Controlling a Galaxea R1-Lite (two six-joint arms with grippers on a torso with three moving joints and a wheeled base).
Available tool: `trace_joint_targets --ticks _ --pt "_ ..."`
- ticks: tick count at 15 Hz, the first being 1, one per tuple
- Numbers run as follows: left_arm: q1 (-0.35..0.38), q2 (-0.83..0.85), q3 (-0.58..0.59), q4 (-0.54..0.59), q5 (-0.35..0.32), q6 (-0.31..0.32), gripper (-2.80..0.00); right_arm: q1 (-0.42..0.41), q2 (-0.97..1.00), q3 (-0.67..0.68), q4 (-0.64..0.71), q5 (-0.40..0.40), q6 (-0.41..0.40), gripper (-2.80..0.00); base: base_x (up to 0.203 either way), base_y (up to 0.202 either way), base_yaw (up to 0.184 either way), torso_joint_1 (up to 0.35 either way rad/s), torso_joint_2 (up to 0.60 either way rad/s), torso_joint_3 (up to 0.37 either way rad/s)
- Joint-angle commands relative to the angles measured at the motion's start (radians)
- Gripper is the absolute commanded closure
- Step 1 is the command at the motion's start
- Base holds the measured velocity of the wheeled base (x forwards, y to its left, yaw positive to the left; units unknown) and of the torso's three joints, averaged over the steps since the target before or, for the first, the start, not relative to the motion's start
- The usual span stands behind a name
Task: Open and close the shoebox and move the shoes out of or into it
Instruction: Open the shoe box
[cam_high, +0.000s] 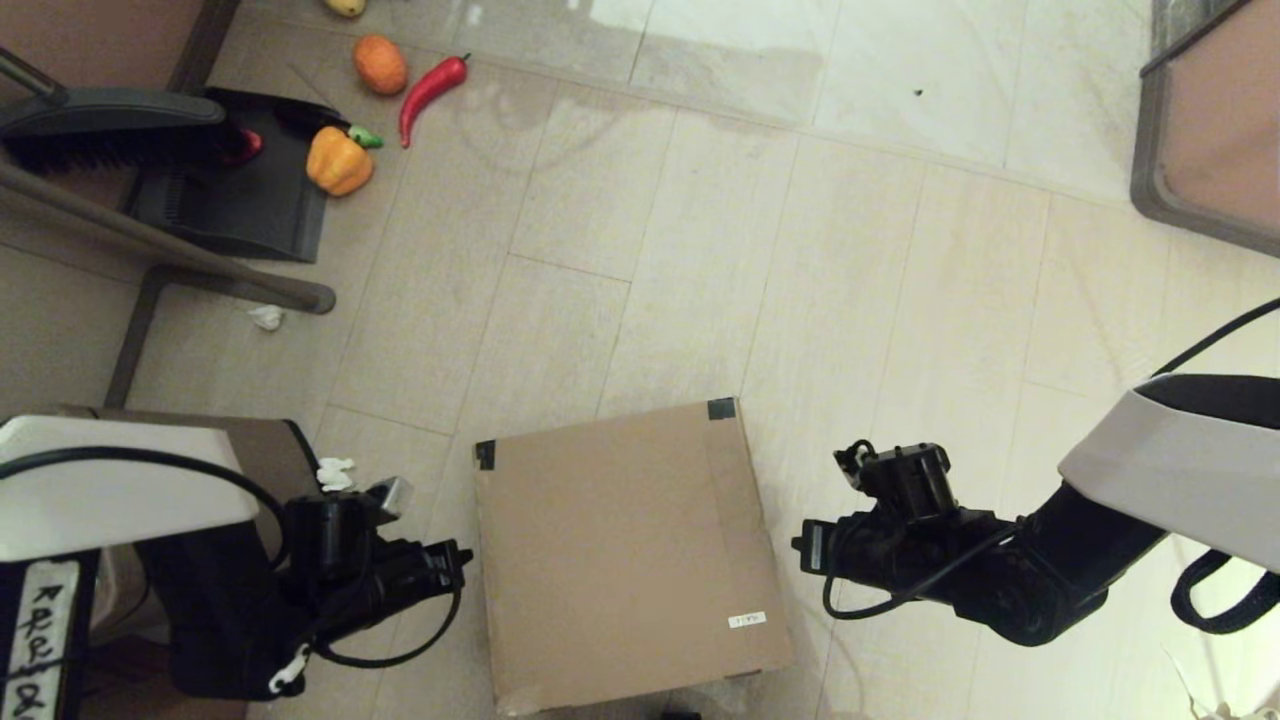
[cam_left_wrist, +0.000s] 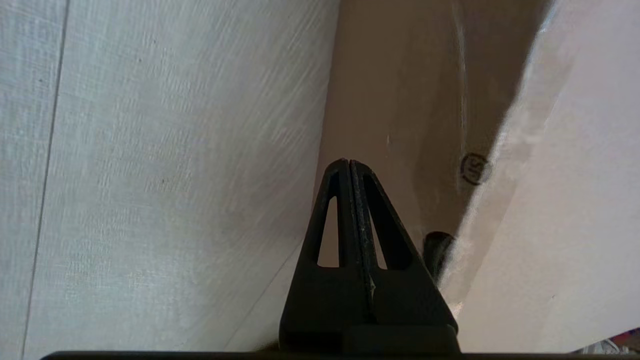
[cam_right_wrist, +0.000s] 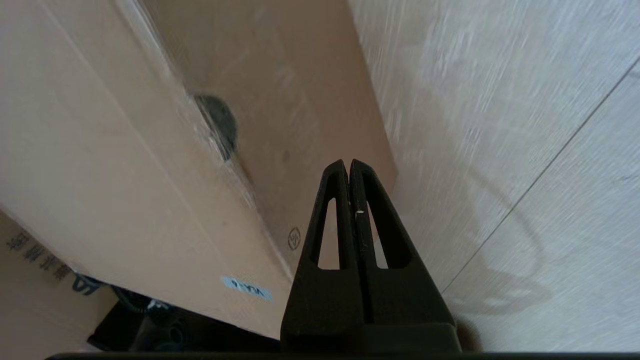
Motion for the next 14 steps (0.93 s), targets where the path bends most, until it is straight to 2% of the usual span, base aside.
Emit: trace_joint_targets --ticks 1,14 --pt "-0.006 0.011 -0.006 -0.005 -0.001 -0.002 0.0 0.007 0.009 0.001 -0.005 0.001 0.003 0.0 0.0 0.0 0.0 0.0 0.0 0.0" --pt "-0.031 0.055 -0.044 -0.005 -0.001 -0.003 0.0 0.023 0.095 -0.016 -0.05 -0.014 0.018 0.0 0.0 0.0 0.0 0.0 0.0 0.0"
